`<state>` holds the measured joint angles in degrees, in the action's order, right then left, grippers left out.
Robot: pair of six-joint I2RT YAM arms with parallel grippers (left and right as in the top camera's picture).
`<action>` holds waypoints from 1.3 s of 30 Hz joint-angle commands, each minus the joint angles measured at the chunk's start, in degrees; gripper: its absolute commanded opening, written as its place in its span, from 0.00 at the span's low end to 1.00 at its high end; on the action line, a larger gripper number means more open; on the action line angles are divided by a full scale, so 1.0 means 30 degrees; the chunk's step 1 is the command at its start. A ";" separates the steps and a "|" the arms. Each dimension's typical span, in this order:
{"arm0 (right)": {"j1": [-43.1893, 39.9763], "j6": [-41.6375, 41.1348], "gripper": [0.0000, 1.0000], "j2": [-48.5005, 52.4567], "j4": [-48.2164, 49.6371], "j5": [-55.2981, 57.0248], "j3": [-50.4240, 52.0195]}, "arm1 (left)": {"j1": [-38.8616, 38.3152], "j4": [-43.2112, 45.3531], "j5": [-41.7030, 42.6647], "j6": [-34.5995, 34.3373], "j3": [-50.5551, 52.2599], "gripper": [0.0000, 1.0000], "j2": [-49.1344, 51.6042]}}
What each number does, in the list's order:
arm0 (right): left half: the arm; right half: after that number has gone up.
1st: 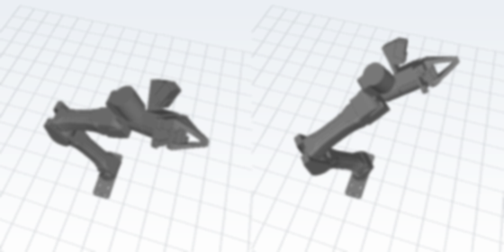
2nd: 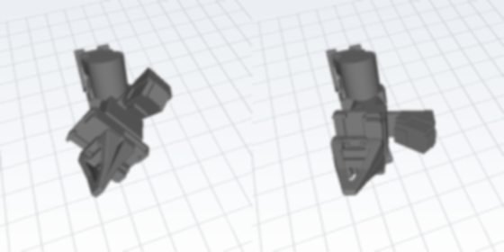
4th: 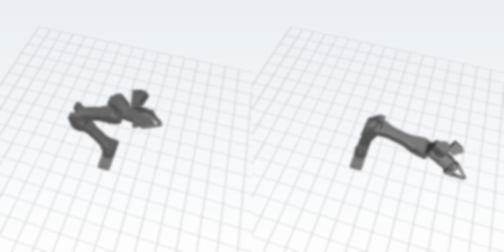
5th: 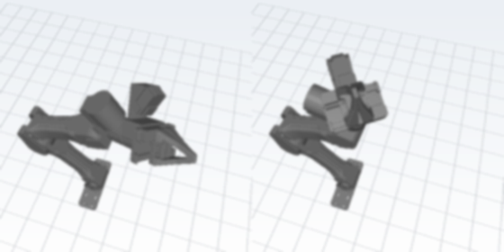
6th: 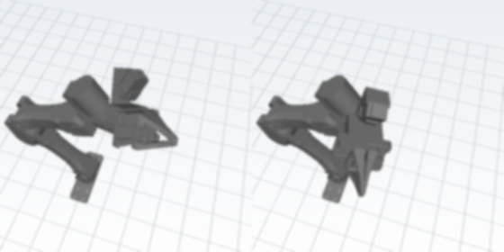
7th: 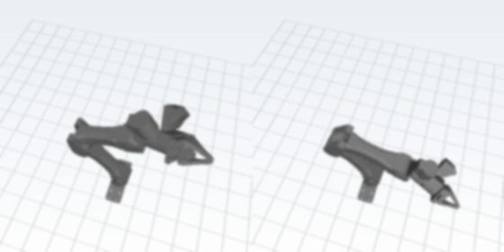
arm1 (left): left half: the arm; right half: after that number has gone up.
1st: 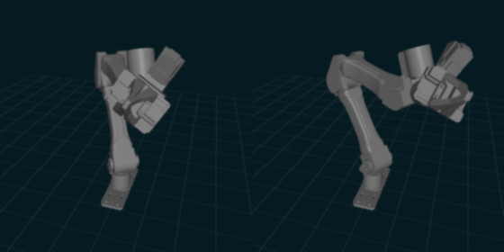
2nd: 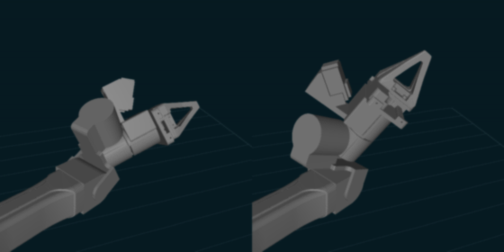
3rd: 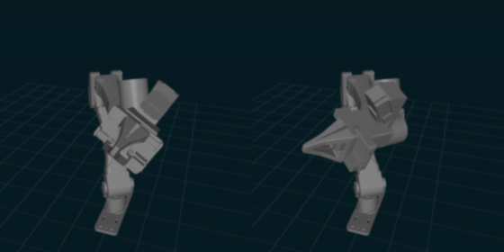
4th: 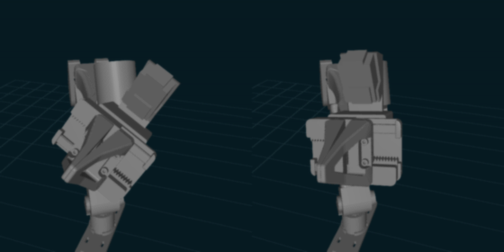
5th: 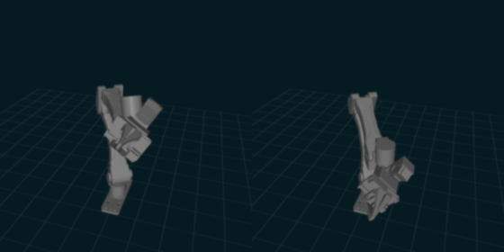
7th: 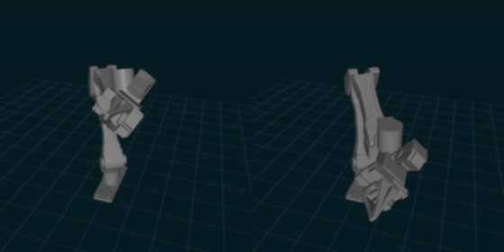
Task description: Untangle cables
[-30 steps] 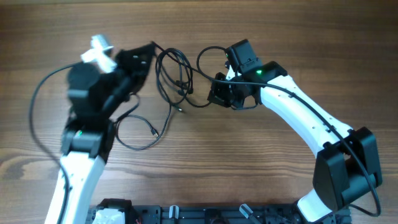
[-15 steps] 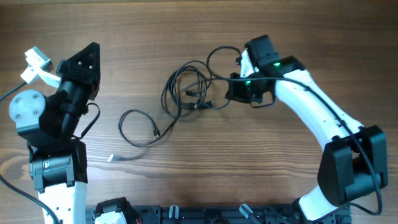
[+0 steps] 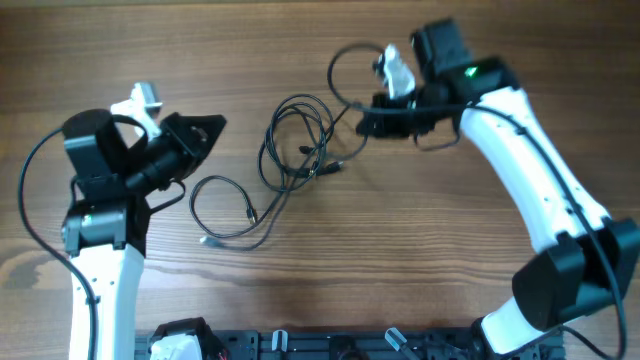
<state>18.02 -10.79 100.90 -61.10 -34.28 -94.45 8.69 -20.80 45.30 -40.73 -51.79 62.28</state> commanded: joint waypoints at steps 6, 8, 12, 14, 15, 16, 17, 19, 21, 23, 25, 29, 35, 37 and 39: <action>0.0073 -0.0583 0.04 -0.0889 -0.4473 -0.0532 -1.0149 | -0.1486 0.1916 0.0670 0.4007 -0.0131 0.04 -0.0051; 0.0073 -0.1260 0.04 -0.0911 -0.4918 -0.0386 -1.1752 | -0.1486 0.2033 0.0678 0.4014 -0.0131 0.04 -0.0051; 0.0073 -0.2907 0.04 -0.0933 -0.4903 0.1668 -1.4207 | -0.1486 0.2011 0.0750 0.4029 -0.0131 0.04 -0.0051; 0.0073 -0.3548 0.04 -0.0933 -0.4816 0.2681 -1.5132 | -0.1486 0.2025 0.0772 0.4422 -0.0131 0.04 -0.0051; 0.0073 -0.3854 0.04 -0.0933 -0.4801 0.3082 -1.5548 | -0.1486 0.2025 0.0838 0.4779 -0.0131 0.04 -0.0087; 0.0073 -0.3985 0.04 -0.0925 -0.4816 0.3308 -1.5839 | -0.1486 0.2011 0.0838 0.5034 -0.0131 0.04 -0.0117; 0.0073 -0.3993 0.05 -0.0925 -0.4801 0.3388 -1.5934 | -0.1486 0.2025 0.0831 0.5034 -0.0131 0.04 -0.0189; 0.0080 -0.4124 0.05 -0.0925 -0.4816 0.3504 -1.5948 | -0.1486 0.2164 0.0823 0.5442 -0.0131 0.04 -0.0393; 0.0189 -0.4095 0.05 -0.0874 -0.4947 0.3504 -1.5941 | -0.1486 0.2317 0.0801 0.6011 -0.0138 0.04 -0.0692; 0.0430 -0.3905 0.05 -0.0838 -0.5115 0.3592 -1.5941 | -0.1486 0.2521 0.0641 0.6018 -0.0138 0.04 -0.1064; 0.0852 -0.3854 0.05 -0.0736 -0.5588 0.4510 -1.5941 | -0.1486 0.2528 0.0517 0.6018 -0.0138 0.04 -0.1464; 0.2025 -0.3402 0.05 -0.0160 -0.7344 0.6521 -1.5854 | -0.1486 0.1581 0.0517 0.6018 -0.0138 0.04 -0.2011; 0.2310 -0.2929 0.04 0.0809 -0.8495 0.6608 -1.5854 | -0.2820 -0.0284 0.0335 0.7949 -0.0131 0.36 -0.1960; 0.2310 -0.2922 0.05 0.0838 -0.8510 0.6528 -1.5854 | -0.3861 -0.0284 -0.0510 0.8313 -0.0131 0.50 -0.1821; 0.2310 -0.2922 0.05 0.0838 -0.8517 0.6535 -1.5854 | -0.5151 -0.0248 -0.1610 0.8255 -0.0131 0.56 -0.1413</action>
<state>24.82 -20.71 103.00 -86.61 -15.70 -141.14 -2.20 -21.69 44.84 -19.20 -51.81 56.80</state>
